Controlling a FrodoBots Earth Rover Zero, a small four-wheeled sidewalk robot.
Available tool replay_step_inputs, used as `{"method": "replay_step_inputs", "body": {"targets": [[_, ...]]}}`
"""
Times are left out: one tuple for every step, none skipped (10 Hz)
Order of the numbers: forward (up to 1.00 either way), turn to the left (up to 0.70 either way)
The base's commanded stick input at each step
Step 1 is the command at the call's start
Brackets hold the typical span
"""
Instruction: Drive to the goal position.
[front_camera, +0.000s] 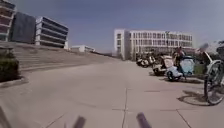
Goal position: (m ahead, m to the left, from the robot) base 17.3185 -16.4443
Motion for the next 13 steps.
{"method": "replay_step_inputs", "body": {"targets": [[1.00,0.00],[1.00,0.00],[1.00,0.00],[1.00,0.00],[1.00,0.00],[1.00,0.00],[1.00,0.00],[1.00,-0.25],[1.00,-0.40],[1.00,-0.25],[1.00,0.00],[1.00,0.00],[1.00,0.00]]}}
